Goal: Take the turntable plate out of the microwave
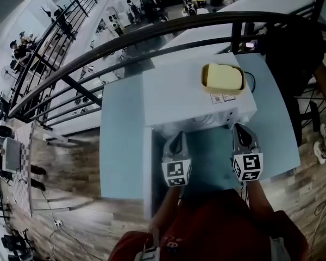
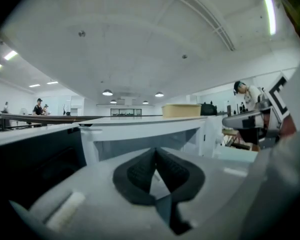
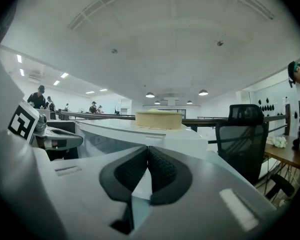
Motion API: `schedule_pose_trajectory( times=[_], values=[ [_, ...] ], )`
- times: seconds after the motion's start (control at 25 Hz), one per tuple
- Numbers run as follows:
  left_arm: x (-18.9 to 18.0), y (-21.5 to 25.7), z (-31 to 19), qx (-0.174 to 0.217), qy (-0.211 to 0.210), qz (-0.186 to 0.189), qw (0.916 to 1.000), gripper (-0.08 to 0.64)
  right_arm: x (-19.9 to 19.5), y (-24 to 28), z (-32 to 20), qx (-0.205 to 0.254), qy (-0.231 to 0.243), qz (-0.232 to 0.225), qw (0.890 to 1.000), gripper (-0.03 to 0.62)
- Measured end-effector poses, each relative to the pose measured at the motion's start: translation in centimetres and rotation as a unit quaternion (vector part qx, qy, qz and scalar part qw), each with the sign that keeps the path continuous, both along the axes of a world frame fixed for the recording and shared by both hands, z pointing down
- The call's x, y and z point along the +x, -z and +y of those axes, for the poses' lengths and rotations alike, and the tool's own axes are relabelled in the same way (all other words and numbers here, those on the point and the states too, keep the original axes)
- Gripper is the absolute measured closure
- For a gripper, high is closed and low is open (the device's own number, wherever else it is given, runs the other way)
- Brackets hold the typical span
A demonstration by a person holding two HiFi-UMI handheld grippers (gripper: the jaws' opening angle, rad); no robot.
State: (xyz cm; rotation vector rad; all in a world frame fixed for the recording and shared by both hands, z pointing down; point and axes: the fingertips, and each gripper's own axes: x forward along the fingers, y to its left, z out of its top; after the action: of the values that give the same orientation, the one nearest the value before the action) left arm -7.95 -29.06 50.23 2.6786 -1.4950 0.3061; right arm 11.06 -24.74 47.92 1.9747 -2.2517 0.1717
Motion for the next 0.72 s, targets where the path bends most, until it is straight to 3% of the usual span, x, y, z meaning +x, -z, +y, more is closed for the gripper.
schedule_pose_trajectory(
  times=[0.32, 0.72],
  values=[
    [0.1, -0.7, -1.1, 0.009, -0.036, -0.006, 0.9993, 0.561, -0.1, -1.0, -0.6, -0.009, -0.03, 0.001, 1.0, 0.591],
    [-0.4, -0.2, -1.3, 0.012, -0.033, -0.017, 0.9993, 0.561, -2.0, -1.3, -2.0, -0.016, 0.0, 0.004, 1.0, 0.591]
  ],
)
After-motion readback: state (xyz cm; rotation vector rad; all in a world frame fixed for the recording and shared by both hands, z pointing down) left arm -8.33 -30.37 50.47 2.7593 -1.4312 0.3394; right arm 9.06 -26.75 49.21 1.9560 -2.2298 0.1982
